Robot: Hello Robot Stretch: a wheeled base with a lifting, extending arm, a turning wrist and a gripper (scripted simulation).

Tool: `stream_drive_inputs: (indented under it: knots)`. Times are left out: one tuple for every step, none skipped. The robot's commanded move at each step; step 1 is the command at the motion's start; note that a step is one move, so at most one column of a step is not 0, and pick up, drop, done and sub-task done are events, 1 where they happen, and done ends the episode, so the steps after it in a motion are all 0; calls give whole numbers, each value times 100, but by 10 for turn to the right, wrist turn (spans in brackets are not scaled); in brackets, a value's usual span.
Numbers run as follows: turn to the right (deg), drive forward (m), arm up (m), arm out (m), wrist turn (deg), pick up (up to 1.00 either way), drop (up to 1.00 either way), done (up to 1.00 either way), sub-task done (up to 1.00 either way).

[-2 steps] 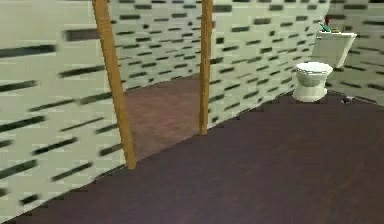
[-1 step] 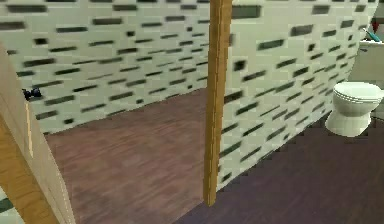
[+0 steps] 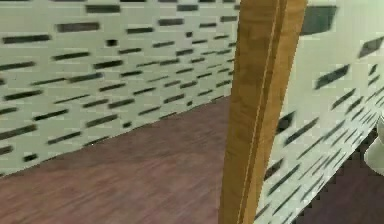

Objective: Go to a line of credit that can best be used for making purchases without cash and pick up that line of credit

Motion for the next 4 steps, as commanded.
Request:
stream_drive_inputs:
  knots:
    - [-360, 0, 0, 0, 0, 0, 0, 0, 0]
    - [0, 90, 0, 0, 0, 0, 0, 0, 0]
    - [-210, 0, 0, 0, 0, 0, 0, 0, 0]
    - [0, 80, 0, 0, 0, 0, 0, 0, 0]
